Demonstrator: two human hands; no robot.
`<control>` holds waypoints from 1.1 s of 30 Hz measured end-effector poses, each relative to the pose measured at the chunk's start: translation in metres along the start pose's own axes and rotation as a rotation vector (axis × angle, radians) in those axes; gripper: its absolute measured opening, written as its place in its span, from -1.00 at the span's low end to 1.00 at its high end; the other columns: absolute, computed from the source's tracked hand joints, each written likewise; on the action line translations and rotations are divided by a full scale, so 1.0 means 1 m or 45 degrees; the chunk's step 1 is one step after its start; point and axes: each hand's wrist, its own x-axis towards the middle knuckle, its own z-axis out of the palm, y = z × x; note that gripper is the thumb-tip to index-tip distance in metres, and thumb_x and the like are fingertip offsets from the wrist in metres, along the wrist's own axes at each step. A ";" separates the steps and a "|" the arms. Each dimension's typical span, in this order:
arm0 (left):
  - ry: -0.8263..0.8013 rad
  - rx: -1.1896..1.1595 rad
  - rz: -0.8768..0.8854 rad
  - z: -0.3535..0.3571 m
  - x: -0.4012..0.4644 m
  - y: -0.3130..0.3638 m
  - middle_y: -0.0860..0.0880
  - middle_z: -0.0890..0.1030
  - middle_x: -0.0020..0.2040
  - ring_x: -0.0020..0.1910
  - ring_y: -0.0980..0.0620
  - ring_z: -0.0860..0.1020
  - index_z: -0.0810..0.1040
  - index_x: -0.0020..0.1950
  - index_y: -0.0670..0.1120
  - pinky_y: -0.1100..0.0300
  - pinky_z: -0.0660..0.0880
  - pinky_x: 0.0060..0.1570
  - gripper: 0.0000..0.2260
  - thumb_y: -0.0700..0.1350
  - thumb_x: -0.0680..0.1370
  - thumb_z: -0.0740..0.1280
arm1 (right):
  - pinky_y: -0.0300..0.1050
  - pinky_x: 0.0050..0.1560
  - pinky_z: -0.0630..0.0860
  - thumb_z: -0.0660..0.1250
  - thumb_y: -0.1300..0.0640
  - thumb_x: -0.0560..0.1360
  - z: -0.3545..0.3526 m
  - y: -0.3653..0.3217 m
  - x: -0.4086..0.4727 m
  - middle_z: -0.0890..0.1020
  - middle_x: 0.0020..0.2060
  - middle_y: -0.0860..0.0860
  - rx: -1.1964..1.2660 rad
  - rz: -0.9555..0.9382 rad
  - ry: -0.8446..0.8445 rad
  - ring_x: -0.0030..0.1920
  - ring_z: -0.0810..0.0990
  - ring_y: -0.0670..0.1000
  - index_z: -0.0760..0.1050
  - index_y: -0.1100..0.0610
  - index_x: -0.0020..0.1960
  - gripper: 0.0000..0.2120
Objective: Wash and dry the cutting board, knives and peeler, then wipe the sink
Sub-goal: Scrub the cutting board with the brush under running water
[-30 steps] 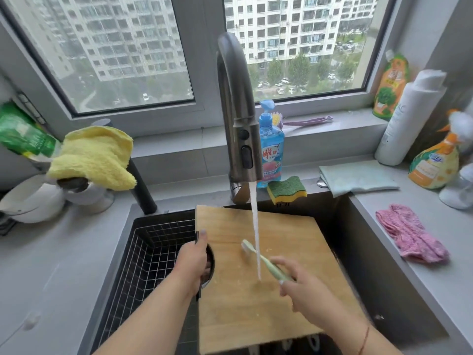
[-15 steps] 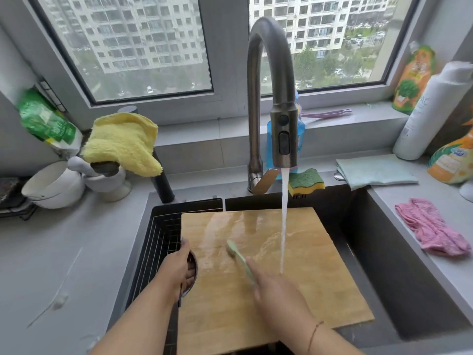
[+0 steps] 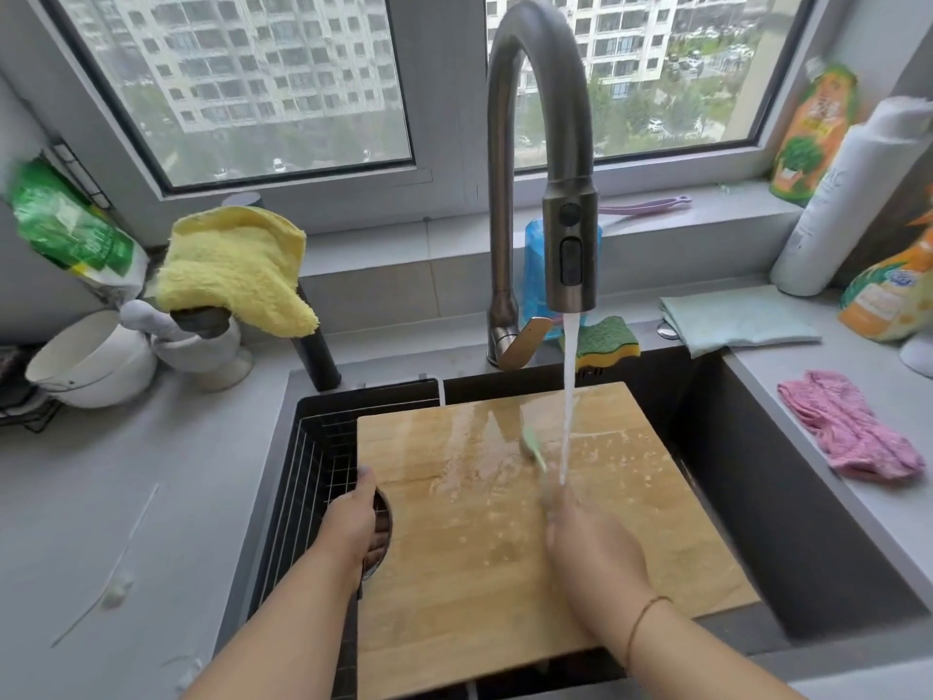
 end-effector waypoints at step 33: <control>0.220 -0.004 0.107 0.021 -0.001 -0.009 -0.10 0.41 -0.36 -0.47 0.00 0.36 0.38 0.10 0.03 0.21 0.35 -0.44 -0.61 0.29 0.60 0.00 | -0.11 -0.34 0.48 -0.03 0.20 0.61 0.003 -0.011 0.015 0.60 -0.14 0.01 -0.162 0.010 -0.017 -0.26 0.55 0.00 0.03 0.00 0.54 -0.49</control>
